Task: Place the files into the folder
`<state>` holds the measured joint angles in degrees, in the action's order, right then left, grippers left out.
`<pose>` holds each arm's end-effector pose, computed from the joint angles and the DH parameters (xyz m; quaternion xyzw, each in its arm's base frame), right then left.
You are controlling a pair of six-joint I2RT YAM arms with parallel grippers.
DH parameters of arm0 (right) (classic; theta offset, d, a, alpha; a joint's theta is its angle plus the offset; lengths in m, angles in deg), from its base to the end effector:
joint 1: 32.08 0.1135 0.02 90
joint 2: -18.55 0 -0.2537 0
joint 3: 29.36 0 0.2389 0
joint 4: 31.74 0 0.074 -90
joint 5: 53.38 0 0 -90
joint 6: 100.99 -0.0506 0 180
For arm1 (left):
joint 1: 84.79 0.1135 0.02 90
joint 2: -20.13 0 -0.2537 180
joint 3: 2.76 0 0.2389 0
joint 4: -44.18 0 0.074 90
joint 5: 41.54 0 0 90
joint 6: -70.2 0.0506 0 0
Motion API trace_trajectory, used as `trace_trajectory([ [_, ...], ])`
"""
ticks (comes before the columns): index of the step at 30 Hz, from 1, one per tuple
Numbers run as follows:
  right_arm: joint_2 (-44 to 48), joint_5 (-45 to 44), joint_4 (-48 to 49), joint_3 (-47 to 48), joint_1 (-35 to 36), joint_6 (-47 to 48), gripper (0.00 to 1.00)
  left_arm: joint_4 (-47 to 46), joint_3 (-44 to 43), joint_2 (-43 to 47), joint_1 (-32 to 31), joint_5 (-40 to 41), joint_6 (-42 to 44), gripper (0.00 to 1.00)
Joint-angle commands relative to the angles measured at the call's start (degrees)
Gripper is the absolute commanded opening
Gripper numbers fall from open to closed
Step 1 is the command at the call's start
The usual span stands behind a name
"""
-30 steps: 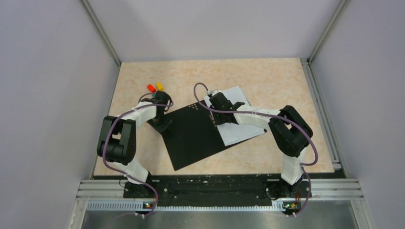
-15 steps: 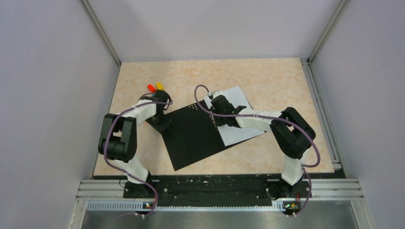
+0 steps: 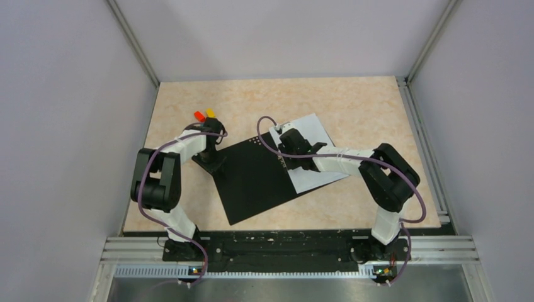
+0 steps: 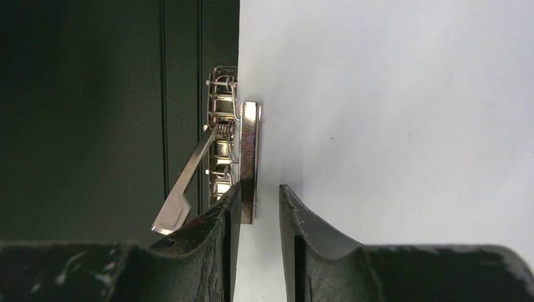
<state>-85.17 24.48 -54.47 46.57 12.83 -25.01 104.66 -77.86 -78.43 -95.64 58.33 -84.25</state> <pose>0.2696 0.2537 0.1533 -0.2148 0.9117 0.0786 0.3414 0.2864 -0.0461 0.1461 -0.4526 0.8860 0.0358 0.0942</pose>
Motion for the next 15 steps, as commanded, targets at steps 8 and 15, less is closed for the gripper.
trace_trajectory([
  [8,5.4,-0.3,-1.5,0.8,0.8,0.8,0.39,-2.8,1.4,-4.4,0.7,3.7,-1.4,0.39],
  [15,8.6,-0.7,-5.1,2.7,0.7,0.7,0.42,-2.8,1.1,-3.9,0.7,4.2,-0.8,0.39],
])
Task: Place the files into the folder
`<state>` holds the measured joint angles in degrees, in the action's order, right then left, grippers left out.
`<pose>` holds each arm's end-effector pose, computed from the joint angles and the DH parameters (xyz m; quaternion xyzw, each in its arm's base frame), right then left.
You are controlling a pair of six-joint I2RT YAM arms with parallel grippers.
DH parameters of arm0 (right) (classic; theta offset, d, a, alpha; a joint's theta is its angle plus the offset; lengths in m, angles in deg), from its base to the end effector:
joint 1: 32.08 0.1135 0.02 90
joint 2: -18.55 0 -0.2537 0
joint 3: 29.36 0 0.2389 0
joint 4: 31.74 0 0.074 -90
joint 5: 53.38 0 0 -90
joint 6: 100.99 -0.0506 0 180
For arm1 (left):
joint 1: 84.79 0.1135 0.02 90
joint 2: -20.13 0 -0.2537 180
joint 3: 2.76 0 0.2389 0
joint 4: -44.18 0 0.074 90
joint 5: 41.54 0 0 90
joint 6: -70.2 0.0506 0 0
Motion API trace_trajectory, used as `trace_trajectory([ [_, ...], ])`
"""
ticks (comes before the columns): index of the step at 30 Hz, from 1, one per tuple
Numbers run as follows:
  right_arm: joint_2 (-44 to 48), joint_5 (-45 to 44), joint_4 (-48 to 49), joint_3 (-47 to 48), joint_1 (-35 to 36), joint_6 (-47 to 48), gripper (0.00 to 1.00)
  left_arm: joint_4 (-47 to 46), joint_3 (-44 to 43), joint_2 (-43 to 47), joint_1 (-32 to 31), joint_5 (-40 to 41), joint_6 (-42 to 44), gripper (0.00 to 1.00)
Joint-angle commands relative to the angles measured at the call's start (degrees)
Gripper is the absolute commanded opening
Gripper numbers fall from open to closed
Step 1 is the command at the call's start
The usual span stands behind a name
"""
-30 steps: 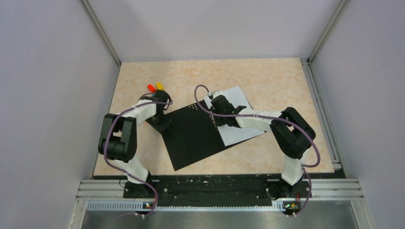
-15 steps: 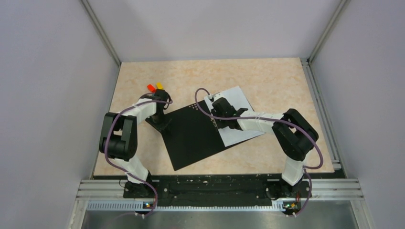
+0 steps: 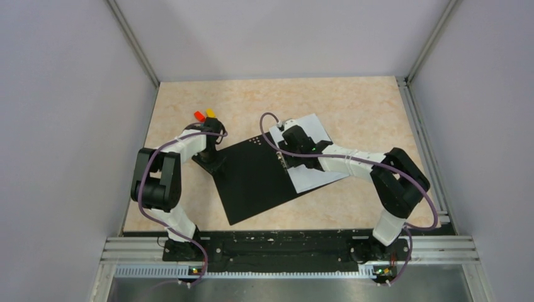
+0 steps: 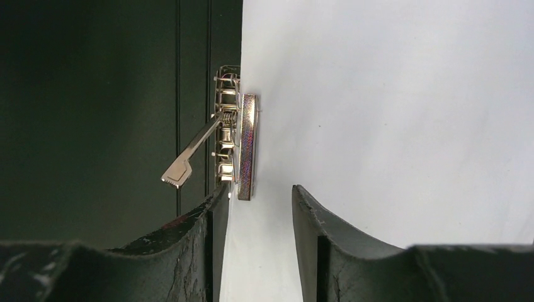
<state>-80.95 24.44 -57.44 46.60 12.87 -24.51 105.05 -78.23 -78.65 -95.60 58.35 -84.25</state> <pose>0.2634 0.2478 0.1748 -0.2169 0.9073 0.0823 0.3507 0.2872 -0.0460 0.1465 -0.4528 0.8860 0.0373 0.0926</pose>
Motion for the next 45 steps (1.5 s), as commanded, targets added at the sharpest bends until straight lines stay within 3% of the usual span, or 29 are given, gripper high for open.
trace_trajectory([
  [1,4.9,-0.9,-3.2,2.9,0.7,0.2,0.42,-3.3,1.5,-3.5,0.6,4.4,-0.6,0.39],
  [7,8.1,-2.0,-11.0,7.2,2.0,0.1,0.35,-3.2,1.5,-2.6,0.6,5.8,0.1,0.39],
  [15,-0.8,-5.6,-21.2,19.9,7.1,4.7,0.22,-3.3,2.2,-1.9,0.6,9.0,-0.1,0.42],
  [16,-1.5,-5.9,-21.4,20.5,7.1,5.1,0.21,-3.3,2.3,10.8,0.6,9.3,-0.2,0.43],
  [17,-2.3,-6.1,-21.6,20.9,7.1,5.4,0.21,-3.3,2.3,-0.3,0.6,9.6,-0.3,0.44],
  [31,-6.2,-6.6,-17.8,23.1,8.5,8.5,0.19,-4.0,2.7,-2.4,0.7,10.5,0.4,0.48],
  [40,-4.2,-7.5,-12.5,20.0,8.4,8.8,0.20,-3.7,1.6,-3.4,0.7,10.4,1.1,0.62],
  [45,-4.7,-7.3,-9.4,18.2,8.4,9.0,0.19,-3.1,0.9,-4.0,0.6,10.6,1.3,0.63],
])
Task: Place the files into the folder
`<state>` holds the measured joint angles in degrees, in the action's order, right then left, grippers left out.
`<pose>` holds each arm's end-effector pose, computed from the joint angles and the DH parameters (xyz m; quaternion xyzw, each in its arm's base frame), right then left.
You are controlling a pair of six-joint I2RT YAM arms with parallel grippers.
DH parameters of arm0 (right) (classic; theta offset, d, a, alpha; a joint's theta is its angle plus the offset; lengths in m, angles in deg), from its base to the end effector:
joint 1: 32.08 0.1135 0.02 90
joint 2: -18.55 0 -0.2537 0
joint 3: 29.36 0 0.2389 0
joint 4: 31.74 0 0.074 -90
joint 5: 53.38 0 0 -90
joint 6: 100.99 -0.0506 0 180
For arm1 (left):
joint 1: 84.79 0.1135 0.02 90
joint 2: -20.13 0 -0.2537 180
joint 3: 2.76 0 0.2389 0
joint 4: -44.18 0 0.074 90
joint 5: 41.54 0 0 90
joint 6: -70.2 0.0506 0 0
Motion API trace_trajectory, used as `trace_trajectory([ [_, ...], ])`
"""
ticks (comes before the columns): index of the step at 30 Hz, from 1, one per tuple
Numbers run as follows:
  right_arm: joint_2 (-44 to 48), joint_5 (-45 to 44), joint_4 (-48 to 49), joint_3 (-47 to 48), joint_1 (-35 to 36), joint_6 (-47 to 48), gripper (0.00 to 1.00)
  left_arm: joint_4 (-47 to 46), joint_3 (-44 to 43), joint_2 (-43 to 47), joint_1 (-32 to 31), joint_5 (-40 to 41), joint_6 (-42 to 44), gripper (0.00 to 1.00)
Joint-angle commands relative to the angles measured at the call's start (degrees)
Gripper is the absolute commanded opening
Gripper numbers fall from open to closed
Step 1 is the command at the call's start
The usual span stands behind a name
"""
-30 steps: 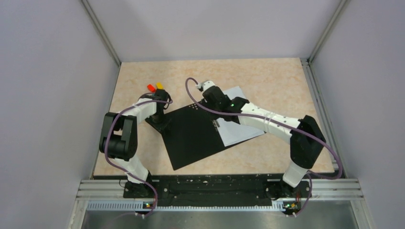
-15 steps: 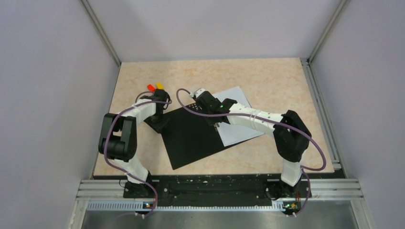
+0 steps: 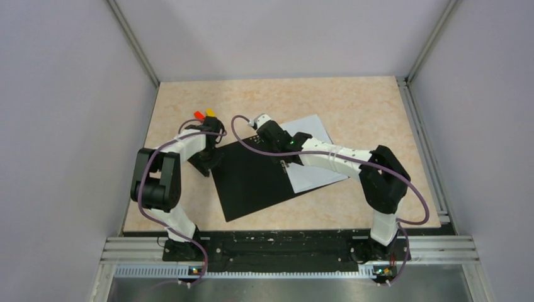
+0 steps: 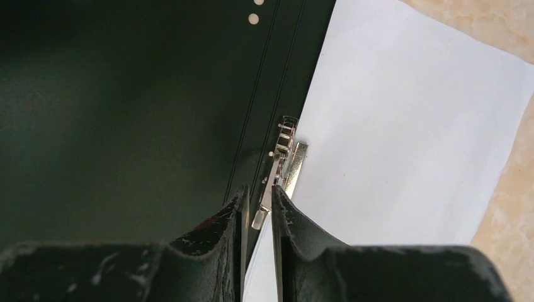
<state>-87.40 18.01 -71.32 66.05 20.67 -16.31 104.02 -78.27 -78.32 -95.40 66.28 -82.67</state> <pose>0.2567 0.3108 0.2201 -0.3226 0.8715 0.0304 0.3680 0.2905 -0.0387 0.1501 -0.4430 0.8809 0.0867 0.1423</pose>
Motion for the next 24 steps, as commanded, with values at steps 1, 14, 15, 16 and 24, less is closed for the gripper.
trace_trajectory([
  [1,1.7,-0.9,4.9,-1.5,0.6,0.8,0.19,-1.9,0.8,-4.4,0.4,2.6,-0.2,0.63],
  [14,2.0,-2.3,5.0,-2.7,0.6,1.2,0.16,-1.4,0.4,-4.7,0.4,2.5,-0.4,0.63],
  [15,2.2,-2.2,4.9,-2.8,0.6,1.1,0.16,-1.4,0.3,-4.8,0.4,2.4,-0.5,0.63],
  [16,2.4,-2.1,4.8,-3.0,0.7,1.2,0.16,-1.4,0.3,-4.7,0.5,2.5,-0.5,0.63],
  [24,3.2,-2.2,4.1,-4.0,0.8,1.1,0.15,-1.2,0.1,-5.0,0.5,2.4,-0.6,0.64],
])
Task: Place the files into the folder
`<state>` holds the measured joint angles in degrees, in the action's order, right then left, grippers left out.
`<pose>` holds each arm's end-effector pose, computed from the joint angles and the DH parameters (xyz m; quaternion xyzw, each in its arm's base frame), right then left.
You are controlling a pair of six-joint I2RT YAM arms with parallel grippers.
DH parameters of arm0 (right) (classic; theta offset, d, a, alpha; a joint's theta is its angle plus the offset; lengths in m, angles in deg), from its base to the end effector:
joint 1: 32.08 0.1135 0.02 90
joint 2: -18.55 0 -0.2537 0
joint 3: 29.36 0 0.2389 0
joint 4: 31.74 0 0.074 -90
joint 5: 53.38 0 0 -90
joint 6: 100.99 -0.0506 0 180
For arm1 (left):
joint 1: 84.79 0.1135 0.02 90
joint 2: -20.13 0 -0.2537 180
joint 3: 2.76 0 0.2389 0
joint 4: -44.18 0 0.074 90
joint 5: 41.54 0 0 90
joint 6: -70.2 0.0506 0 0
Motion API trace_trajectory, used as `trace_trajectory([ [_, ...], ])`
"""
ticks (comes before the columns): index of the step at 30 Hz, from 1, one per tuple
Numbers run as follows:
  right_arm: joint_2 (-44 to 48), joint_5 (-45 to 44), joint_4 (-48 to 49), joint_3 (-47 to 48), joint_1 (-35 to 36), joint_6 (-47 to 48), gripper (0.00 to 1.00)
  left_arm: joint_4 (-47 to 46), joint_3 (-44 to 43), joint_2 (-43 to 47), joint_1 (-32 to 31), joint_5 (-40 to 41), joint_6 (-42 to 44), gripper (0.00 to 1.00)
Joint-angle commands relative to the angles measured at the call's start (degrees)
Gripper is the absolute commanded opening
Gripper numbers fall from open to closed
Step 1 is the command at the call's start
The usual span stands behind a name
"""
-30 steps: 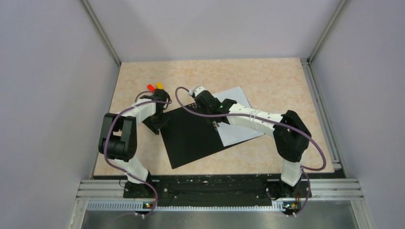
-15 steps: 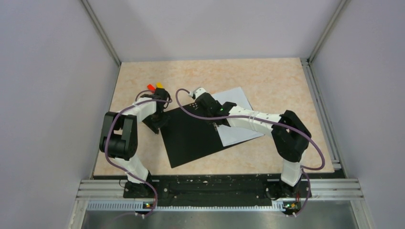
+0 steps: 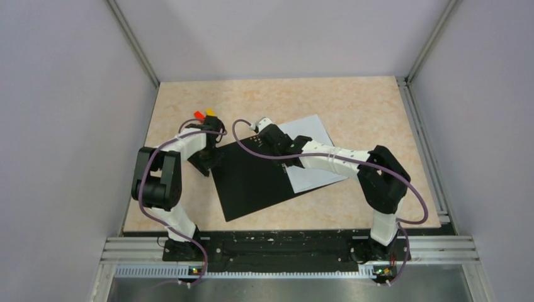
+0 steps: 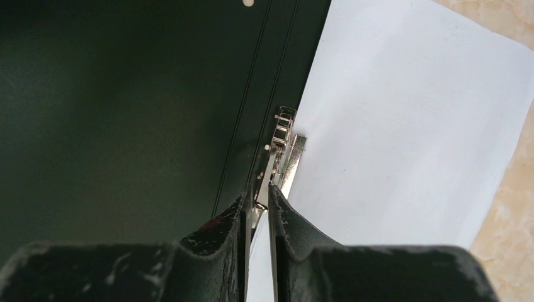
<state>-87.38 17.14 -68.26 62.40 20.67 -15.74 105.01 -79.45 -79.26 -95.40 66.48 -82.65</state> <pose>0.2546 0.3069 0.2048 -0.3255 0.8711 0.0198 0.3673 0.2934 -0.0390 0.1503 -0.4421 0.8815 0.0920 0.1382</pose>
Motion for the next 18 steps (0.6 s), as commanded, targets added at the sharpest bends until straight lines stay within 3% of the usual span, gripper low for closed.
trace_trajectory([
  [1,3.2,-1.7,1.1,-0.6,0.7,0.5,0.15,-2.1,1.2,-4.1,0.5,2.3,-0.7,0.64],
  [18,5.4,-4.2,-0.1,-3.8,0.8,-1.0,0.11,-1.9,0.6,-4.6,0.8,1.3,-0.8,0.64],
])
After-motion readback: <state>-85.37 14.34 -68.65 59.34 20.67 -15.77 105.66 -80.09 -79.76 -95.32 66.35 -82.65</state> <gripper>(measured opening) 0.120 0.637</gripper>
